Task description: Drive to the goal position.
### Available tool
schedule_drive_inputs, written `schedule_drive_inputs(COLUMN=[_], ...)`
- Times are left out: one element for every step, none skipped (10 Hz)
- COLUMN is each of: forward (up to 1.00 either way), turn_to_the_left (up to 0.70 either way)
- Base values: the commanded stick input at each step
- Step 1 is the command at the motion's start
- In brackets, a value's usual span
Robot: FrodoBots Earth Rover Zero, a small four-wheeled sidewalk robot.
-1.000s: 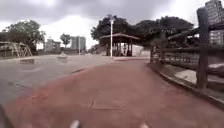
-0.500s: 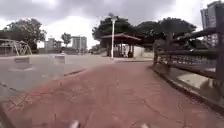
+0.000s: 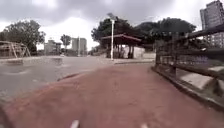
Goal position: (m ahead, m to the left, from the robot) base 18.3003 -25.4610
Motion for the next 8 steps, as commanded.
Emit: schedule_drive_inputs(forward=[0.70, 0.70, 0.70, 0.70, 0.70, 0.70, 0.70, 0.70], turn_to_the_left=[0.00, 0.00, -0.05, -0.26, -0.35, -0.35, -0.34, 0.00])
